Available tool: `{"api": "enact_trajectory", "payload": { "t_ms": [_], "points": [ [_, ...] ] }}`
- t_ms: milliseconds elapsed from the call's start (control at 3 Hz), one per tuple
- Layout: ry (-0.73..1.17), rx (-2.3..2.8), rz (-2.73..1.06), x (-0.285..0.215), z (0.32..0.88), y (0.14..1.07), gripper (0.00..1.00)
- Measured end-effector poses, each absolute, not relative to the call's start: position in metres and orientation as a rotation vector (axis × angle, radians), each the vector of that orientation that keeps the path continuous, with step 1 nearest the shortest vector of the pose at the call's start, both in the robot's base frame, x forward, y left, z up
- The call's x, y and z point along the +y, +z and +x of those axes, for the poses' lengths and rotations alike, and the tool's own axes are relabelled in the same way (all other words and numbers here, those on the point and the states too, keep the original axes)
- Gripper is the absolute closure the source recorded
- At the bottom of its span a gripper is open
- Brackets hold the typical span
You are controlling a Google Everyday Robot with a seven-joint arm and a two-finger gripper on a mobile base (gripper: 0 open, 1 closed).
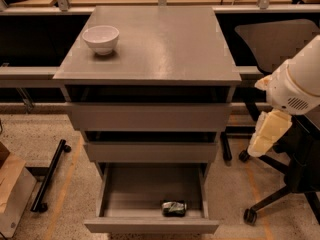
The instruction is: Pick green can from bottom drawer and place on counter
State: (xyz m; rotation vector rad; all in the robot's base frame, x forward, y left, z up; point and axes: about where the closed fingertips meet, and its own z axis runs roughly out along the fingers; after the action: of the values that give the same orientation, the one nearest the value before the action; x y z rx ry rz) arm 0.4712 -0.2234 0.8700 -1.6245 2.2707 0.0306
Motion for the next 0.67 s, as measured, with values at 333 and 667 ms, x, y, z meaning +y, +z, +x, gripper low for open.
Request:
{"api": "enact_trajectory", "payload": {
  "t_ms": [333, 667],
  "points": [
    [0.109, 2.301, -1.534, -0.232, 0.475, 0.815, 0.0],
    [0.17, 2.322, -1.453, -0.238, 0.48, 0.774, 0.0]
  ]
}}
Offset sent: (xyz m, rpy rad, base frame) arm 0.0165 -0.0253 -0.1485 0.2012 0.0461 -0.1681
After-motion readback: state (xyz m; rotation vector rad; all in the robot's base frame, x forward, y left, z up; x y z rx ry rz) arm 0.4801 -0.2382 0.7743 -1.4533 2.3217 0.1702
